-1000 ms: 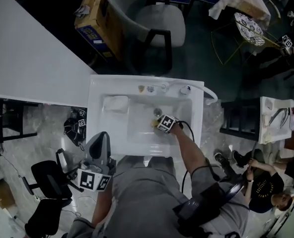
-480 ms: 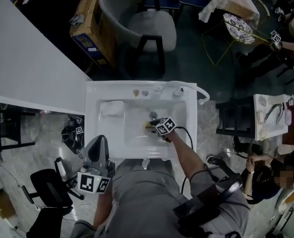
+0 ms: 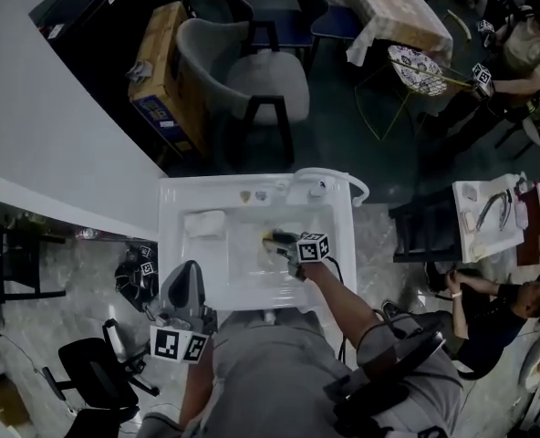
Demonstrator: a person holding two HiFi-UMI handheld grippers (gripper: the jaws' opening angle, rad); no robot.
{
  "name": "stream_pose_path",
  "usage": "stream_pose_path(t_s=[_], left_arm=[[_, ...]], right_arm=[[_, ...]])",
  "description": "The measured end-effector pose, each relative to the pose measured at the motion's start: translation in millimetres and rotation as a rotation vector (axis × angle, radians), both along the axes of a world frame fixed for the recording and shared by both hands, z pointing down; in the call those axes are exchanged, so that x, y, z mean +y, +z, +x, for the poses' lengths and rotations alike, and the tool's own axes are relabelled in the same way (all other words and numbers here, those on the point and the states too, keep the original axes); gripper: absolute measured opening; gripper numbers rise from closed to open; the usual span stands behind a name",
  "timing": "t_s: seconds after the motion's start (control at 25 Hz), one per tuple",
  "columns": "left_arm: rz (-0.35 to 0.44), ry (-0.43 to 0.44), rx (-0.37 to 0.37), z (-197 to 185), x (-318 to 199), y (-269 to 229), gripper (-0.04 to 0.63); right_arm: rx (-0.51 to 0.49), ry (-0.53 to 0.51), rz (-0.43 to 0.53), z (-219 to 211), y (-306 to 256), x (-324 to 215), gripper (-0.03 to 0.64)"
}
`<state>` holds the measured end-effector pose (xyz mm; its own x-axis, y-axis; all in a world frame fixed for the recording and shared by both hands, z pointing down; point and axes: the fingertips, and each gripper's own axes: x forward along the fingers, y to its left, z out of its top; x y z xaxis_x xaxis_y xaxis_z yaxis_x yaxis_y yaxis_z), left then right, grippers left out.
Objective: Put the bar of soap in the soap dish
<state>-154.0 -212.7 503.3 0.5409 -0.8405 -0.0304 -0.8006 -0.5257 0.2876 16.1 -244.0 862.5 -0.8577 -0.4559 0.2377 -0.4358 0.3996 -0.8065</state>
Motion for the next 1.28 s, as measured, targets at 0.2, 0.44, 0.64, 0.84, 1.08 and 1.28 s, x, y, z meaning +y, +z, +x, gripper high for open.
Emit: stream_pose_path(t_s=[0.2, 0.44, 0.64, 0.84, 1.08, 1.28], left_arm=[[0.038, 0.007, 0.019, 1, -8, -17, -0.006], [0.099, 0.015, 0.051, 6, -23, -40, -0.006], [0.140, 0.007, 0.057, 1, -31, -59, -0.006], [0.152, -0.010, 0.067, -8, -31, -67, -0.006], [0.166, 0.001, 0.064, -7, -28, -75, -0.006], [0.181, 0.005, 0.077, -7, -25, -77, -0.006]], right_arm=[[-0.158, 0.112, 0.095, 2, -74, -14, 0.187], [-0.301, 0.210, 0.229, 15, -184, -25, 0.187], [-0.414, 0.241, 0.360, 25, -272, -24, 0.187], [-0.535, 0.289, 0.465, 37, -346, -15, 0.187], [-0.627, 0.345, 0.557, 61, -395, -6, 0.187], [-0.615, 0.351, 0.550, 61, -390, -8, 0.187]])
